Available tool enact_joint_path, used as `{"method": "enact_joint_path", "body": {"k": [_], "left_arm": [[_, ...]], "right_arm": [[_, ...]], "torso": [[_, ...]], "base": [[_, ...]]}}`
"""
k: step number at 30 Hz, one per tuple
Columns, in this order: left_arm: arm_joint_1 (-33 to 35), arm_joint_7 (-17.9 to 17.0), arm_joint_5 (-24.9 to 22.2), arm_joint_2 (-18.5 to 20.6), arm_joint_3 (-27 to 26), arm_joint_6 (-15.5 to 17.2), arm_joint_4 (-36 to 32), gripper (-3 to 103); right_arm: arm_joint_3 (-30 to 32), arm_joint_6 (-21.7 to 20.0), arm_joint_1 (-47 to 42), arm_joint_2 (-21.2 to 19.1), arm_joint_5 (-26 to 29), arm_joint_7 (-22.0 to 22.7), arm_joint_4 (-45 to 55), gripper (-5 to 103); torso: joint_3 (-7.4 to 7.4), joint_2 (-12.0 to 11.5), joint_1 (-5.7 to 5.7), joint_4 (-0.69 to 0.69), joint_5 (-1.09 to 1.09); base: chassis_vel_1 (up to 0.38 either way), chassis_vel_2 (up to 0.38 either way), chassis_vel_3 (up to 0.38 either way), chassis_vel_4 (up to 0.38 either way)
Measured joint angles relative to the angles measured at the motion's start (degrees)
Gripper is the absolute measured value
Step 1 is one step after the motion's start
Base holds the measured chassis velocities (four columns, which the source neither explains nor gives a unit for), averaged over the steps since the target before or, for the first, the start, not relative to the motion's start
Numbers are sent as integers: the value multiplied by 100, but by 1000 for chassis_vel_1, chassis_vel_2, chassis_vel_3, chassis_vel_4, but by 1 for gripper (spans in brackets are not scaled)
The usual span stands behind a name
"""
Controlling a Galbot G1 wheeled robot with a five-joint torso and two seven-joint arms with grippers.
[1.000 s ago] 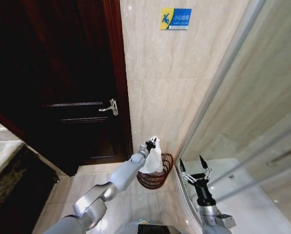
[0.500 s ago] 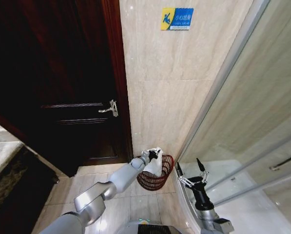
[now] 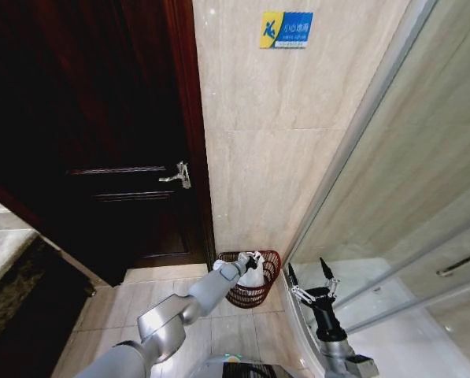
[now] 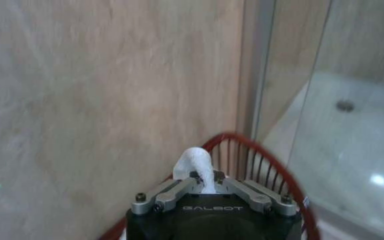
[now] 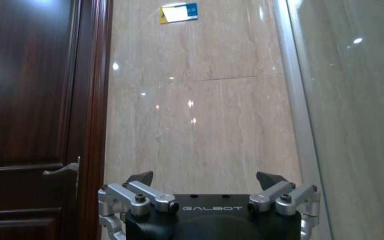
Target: Discard the used towel into the hamper.
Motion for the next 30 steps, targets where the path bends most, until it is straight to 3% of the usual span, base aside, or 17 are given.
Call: {"method": "enact_joint_path", "body": {"k": [4,10,18,19,21,24,25,28,30], "left_arm": [[-79,-12,245,0,-26,229,207,3],[-113,576,972,5,-224,295,577,3],[57,434,1257,9,-329,224,711,0],[91,420,1273,9,-356,205,711,5],[103,400,1278,9,-370,194,711,5],[182,248,1254,12,-497,67,646,22],[182,248,1254,12,-497,67,646,22],[255,228,1230,10,-514,-16,428,38],[269,201,1246,11,-517,-66,402,43]], "right_arm": [[5,20,-8,-1,24,0,-35,100],[21,24,-4,-2,29,1,-66,100],[37,19,17,-3,26,8,-93,100],[37,16,21,-3,24,10,-102,100],[38,15,23,-3,22,10,-107,100],[34,1,34,-3,-8,14,-136,100],[34,1,34,-3,-8,14,-136,100],[27,-28,55,-3,-42,16,-139,100],[26,-40,59,-3,-49,16,-139,100]], "torso": [[0,0,0,0,0],[0,0,0,0,1],[0,0,0,0,0],[0,0,0,0,-1],[0,0,0,0,-1],[0,0,0,0,0],[0,0,0,0,0],[0,0,0,0,-2],[0,0,0,-1,-1]], "base": [[0,0,0,0],[0,0,0,0],[0,0,0,0],[0,0,0,0],[0,0,0,0],[0,0,0,0],[0,0,0,0],[0,0,0,0],[0,0,0,0]]}}
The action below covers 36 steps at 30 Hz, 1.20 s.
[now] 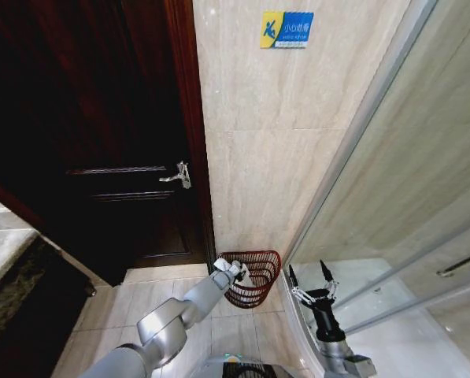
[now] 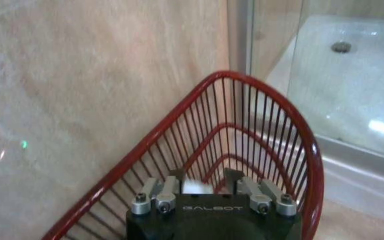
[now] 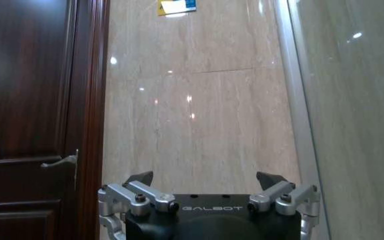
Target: Discard the used towel into the hamper.
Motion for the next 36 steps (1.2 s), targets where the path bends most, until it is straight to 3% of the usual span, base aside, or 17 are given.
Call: {"method": "enact_joint_path", "body": {"k": [4,7,9,12,14,16,23,26,31,34,36], "left_arm": [[49,-54,44,3,-36,-90,-132,55],[149,-104,45,3,-46,-101,-427,72],[201,-206,30,2,-53,-186,-523,72],[485,-569,-129,17,-68,-418,-1134,88],[598,-657,-121,59,-102,-486,-1366,92],[812,-712,-148,283,-169,-525,-1779,99],[1362,-648,-554,1088,-227,-525,-2878,100],[1989,-643,-838,1685,-623,-357,-4082,100],[2499,-658,-1002,2034,-1052,-191,-5001,100],[3156,-696,-1092,2380,-1576,-124,-5889,100],[3304,-699,-1103,2464,-1695,-125,-6052,100]], "right_arm": [[0,-9,-7,0,-11,1,3,100],[1,-19,-26,0,-21,3,30,100],[2,-24,-26,0,-23,7,43,100],[3,-55,-15,0,-53,103,78,100],[3,-75,-8,-1,-77,173,94,100],[7,-122,2,-9,-150,365,151,100],[91,-233,18,-108,-169,606,269,100],[106,-361,60,-184,-182,874,312,100],[100,-498,125,-223,-229,1049,342,100],[107,-833,160,-240,-309,1297,511,100],[124,-937,162,-240,-333,1373,566,100]], "torso": [[0,0,0,1,2],[0,0,0,0,1],[0,0,0,0,0],[0,0,0,1,-2],[0,0,0,-2,-7],[0,0,0,-1,3],[0,0,0,1,1],[0,0,0,1,-1],[0,0,-1,1,1],[0,0,-1,1,-1],[-1,0,0,0,-2]], "base": [[0,0,0,0],[0,0,0,0],[0,0,0,0],[0,0,0,0],[0,0,0,0],[0,0,0,0],[0,0,0,0],[0,0,0,0],[0,0,0,0],[0,0,0,0],[0,0,0,0]]}}
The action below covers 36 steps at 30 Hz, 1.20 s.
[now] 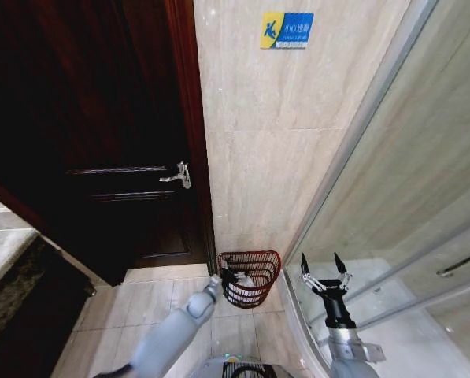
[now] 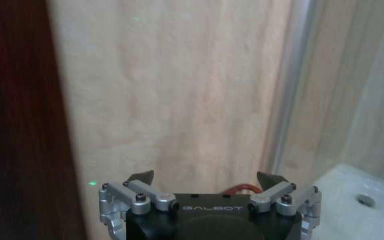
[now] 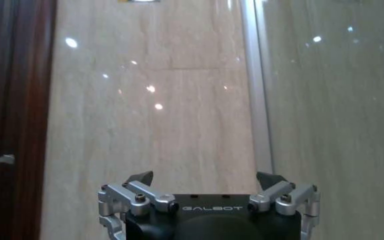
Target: Discard the used towel into the hamper.
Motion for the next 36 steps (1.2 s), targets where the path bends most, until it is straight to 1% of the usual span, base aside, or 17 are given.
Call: {"method": "enact_joint_path", "body": {"k": [2,3,6,8,11,15,17,18,20,21,24,26,27,30,31,33,36], "left_arm": [[496,7,-48,252,-365,-16,-469,100],[496,7,-48,252,-365,-16,-469,100],[1080,9,-147,463,-811,-17,-1007,100],[1233,10,-155,485,-958,-17,-1148,100],[1826,-6,-159,500,-1644,-51,-1778,100],[2369,-105,-73,386,-2142,-127,-2310,100],[2742,-230,134,194,-2403,-145,-2600,100],[2742,-230,134,194,-2403,-145,-2600,100],[3110,-334,403,-140,-2621,-161,-2865,100],[3110,-334,403,-140,-2621,-161,-2865,100],[3458,-371,745,-714,-2895,-300,-3132,100],[3486,-371,773,-778,-2919,-318,-3158,100],[3537,-371,822,-913,-2967,-348,-3204,100],[3671,-326,1077,-1577,-3217,-419,-3446,100],[3671,-326,1077,-1577,-3217,-419,-3446,100],[3731,-213,1182,-1948,-3475,-438,-3640,100],[3777,-106,1202,-2107,-3728,-412,-3866,100]], "right_arm": [[25,-207,5,-27,-86,207,108,100],[25,-207,5,-27,-86,207,108,100],[30,-428,8,-65,-197,430,215,100],[29,-478,14,-68,-218,476,248,100],[31,-547,42,-70,-250,560,354,100],[30,-545,59,-72,-253,590,412,100],[29,-539,73,-73,-251,598,436,100],[29,-539,73,-73,-251,598,436,100],[30,-531,95,-73,-226,614,454,100],[30,-531,95,-73,-226,614,454,100],[20,-501,100,-71,-151,615,462,100],[19,-498,98,-71,-135,613,462,100],[20,-492,95,-71,-114,613,462,100],[79,-448,25,-106,30,612,467,100],[79,-448,25,-106,30,612,467,100],[113,-436,9,-146,110,614,469,100],[127,-443,16,-175,171,619,474,100]], "torso": [[0,0,0,1,1],[0,0,0,1,1],[0,0,0,1,1],[0,0,0,0,1],[0,0,0,1,2],[0,0,0,0,1],[0,0,0,0,2],[0,0,0,0,2],[0,0,0,0,2],[0,0,0,0,2],[0,0,0,1,3],[0,0,0,1,3],[0,0,0,0,3],[0,0,0,0,4],[0,0,0,0,4],[0,0,0,0,3],[0,0,0,0,4]], "base": [[0,0,0,0],[0,0,0,0],[0,0,0,0],[0,0,0,0],[0,0,0,0],[0,0,0,0],[0,0,0,0],[0,0,0,0],[0,0,0,0],[0,0,0,0],[0,0,0,0],[0,0,0,0],[0,0,0,0],[0,0,0,0],[0,0,0,0],[0,0,0,0],[0,0,0,0]]}}
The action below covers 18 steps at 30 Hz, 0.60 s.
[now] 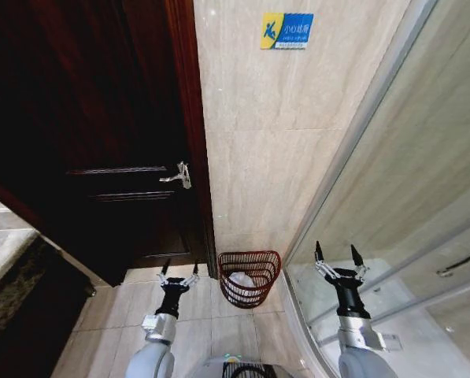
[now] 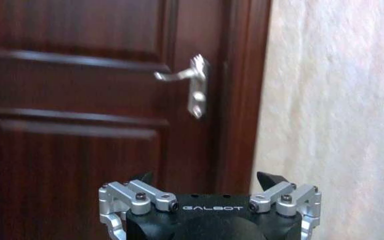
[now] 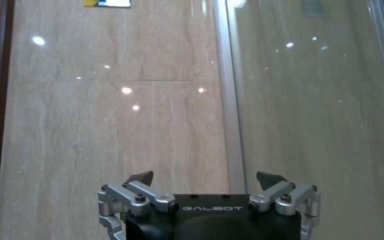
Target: Discard the used towel into the hamper.
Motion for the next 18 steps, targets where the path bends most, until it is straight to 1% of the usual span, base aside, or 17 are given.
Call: {"method": "enact_joint_path", "body": {"k": [2,3,4,6,7,9,10,11,15,18], "left_arm": [[42,82,-64,0,-208,107,-233,100],[42,82,-64,0,-208,107,-233,100],[60,128,-140,36,-319,189,-358,100],[95,193,-396,152,-500,370,-626,100],[95,193,-396,152,-500,370,-626,100],[134,216,-696,263,-553,510,-862,100],[155,224,-826,320,-561,583,-999,103],[172,226,-883,355,-561,627,-1110,100],[203,225,-908,385,-549,675,-1233,100],[309,210,-835,370,-427,709,-1444,97]], "right_arm": [[1,-17,20,-22,33,3,2,100],[1,-17,20,-22,33,3,2,100],[-1,-26,33,-33,51,5,2,100],[-3,-35,48,-51,86,5,2,100],[-3,-35,48,-51,86,5,2,100],[-5,-30,53,-62,100,5,-19,100],[-12,-20,51,-63,100,6,-41,100],[-20,-14,48,-62,100,6,-49,100],[-27,-6,45,-55,100,6,-50,100],[-32,35,5,-28,108,6,-10,100]], "torso": [[0,0,0,0,0],[0,0,0,0,0],[0,0,0,0,0],[0,0,0,0,-1],[0,0,0,0,-1],[0,0,0,0,-1],[0,0,0,0,0],[0,0,0,0,-1],[0,0,0,0,-1],[0,-1,0,0,-1]], "base": [[0,0,0,0],[0,0,0,0],[0,0,0,0],[0,0,0,0],[0,0,0,0],[0,0,0,0],[0,0,0,0],[0,0,0,0],[0,0,0,0],[0,0,0,0]]}}
